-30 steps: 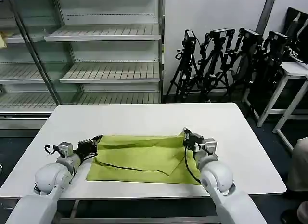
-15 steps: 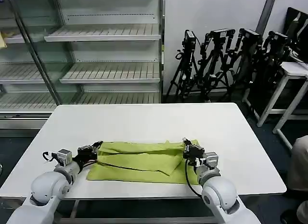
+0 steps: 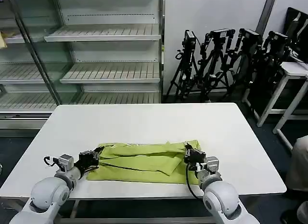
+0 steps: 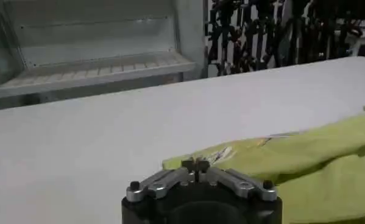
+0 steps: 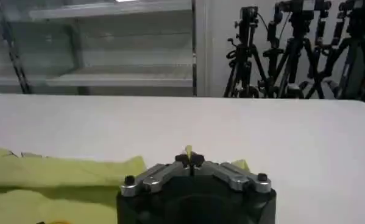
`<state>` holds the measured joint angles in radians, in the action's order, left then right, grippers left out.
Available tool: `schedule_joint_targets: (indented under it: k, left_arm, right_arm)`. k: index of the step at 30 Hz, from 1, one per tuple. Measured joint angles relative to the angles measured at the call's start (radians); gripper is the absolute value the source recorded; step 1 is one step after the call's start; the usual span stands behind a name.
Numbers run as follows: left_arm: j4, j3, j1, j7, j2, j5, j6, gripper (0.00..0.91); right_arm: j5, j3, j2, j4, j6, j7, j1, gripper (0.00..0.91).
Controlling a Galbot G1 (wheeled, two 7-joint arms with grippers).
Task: Fold and organize the clothes.
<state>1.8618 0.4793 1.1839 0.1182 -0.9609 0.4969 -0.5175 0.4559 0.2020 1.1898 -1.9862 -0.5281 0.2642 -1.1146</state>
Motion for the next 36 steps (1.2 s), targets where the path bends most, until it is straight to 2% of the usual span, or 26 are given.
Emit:
schedule_joint_targets:
  k: [1, 2, 3, 13, 21, 35, 36]
  left_arm:
    - [0.003, 0.0, 0.002, -0.001, 0.0, -0.003, -0.003, 0.02]
    - [0.006, 0.0, 0.004, -0.001, 0.0, -0.006, -0.005, 0.151]
    - [0.007, 0.001, 0.005, -0.001, 0.0, -0.008, -0.008, 0.907]
    - [0.04, 0.02, 0.008, -0.045, -0.005, 0.005, -0.009, 0.907]
    - [0.09, 0.009, 0.042, -0.186, -0.021, 0.09, 0.005, 0.907]
    - [0.117, -0.007, 0.125, -0.366, -0.103, 0.162, 0.056, 0.907]
    - [0.116, -0.007, 0.129, -0.375, -0.109, 0.166, 0.057, 0.514]
  right_arm:
    - [-0.002, 0.0, 0.001, 0.002, -0.001, 0.0, -0.001, 0.0]
    - [-0.004, -0.001, 0.001, 0.005, -0.002, 0.0, -0.001, 0.383]
    - [-0.007, -0.002, 0.002, 0.006, -0.003, 0.0, -0.002, 0.907]
    - [-0.005, 0.02, -0.009, -0.01, -0.002, -0.01, -0.02, 0.907]
    - [-0.013, 0.044, -0.021, -0.048, 0.012, -0.02, -0.053, 0.907]
    - [-0.041, 0.065, -0.024, -0.071, 0.038, -0.026, -0.094, 0.907]
    - [-0.042, 0.065, -0.024, -0.071, 0.039, -0.027, -0.096, 0.907]
